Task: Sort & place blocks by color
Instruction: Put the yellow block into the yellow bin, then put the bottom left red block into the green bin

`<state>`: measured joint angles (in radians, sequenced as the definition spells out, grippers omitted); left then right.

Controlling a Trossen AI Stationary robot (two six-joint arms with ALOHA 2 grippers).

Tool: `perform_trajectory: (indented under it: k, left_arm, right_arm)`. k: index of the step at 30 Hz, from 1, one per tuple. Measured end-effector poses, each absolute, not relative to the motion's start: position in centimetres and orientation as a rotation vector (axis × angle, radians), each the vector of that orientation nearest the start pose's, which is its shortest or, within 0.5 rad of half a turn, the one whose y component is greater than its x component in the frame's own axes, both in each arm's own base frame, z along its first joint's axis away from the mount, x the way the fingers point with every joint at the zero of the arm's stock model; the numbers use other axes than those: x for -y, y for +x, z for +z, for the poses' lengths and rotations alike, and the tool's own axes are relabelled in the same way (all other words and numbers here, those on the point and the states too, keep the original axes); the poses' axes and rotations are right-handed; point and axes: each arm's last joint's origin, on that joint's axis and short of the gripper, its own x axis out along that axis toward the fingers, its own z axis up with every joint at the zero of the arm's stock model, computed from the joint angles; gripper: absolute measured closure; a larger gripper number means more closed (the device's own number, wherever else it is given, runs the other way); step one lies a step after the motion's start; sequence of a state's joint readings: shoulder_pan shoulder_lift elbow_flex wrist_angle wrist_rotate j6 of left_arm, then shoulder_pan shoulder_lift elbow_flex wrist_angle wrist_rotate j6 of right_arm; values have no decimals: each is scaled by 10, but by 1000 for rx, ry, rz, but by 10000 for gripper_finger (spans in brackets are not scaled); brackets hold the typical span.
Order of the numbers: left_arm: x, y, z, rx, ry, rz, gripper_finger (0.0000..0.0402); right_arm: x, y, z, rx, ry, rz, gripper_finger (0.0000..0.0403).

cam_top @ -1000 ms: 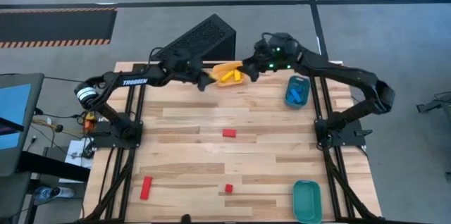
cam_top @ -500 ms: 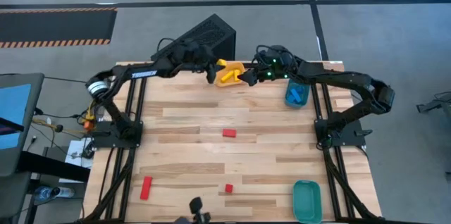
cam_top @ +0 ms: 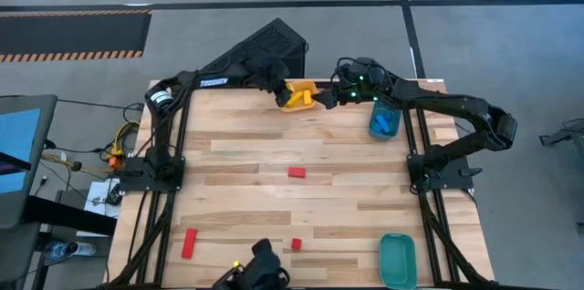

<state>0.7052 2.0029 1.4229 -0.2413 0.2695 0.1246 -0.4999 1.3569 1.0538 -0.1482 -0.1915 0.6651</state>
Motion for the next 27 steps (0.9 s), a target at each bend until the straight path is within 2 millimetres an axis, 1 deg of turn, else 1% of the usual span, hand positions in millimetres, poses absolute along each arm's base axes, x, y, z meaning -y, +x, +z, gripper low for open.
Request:
perform_trajectory:
  k: [3, 10, 14, 16, 18, 20, 24, 27]
  left_arm:
    - [-279, 337, 185, -778, -257, 387, 269]
    - [-282, 340, 187, -765, -246, 397, 225]
    - [-285, 337, 188, -769, -239, 399, 203]
    - [-285, 333, 191, -771, -253, 398, 198]
    - [-285, 328, 204, -740, -271, 405, 197]
    - [-285, 323, 220, -696, -282, 427, 201]
    - [-287, 314, 247, -622, -233, 490, 213]
    - [-288, 305, 265, -566, -242, 522, 221]
  right_arm:
    - [139, 265, 300, -353, 813, -466, 101]
    - [138, 263, 297, -393, 812, -479, 101]
    - [138, 263, 297, -399, 785, -473, 101]
    - [139, 263, 297, -406, 771, -473, 101]
    - [140, 262, 296, -418, 764, -473, 101]
    - [141, 261, 295, -426, 745, -471, 101]
    - [143, 259, 295, -439, 669, -455, 101]
    - [148, 257, 296, -433, 663, -431, 101]
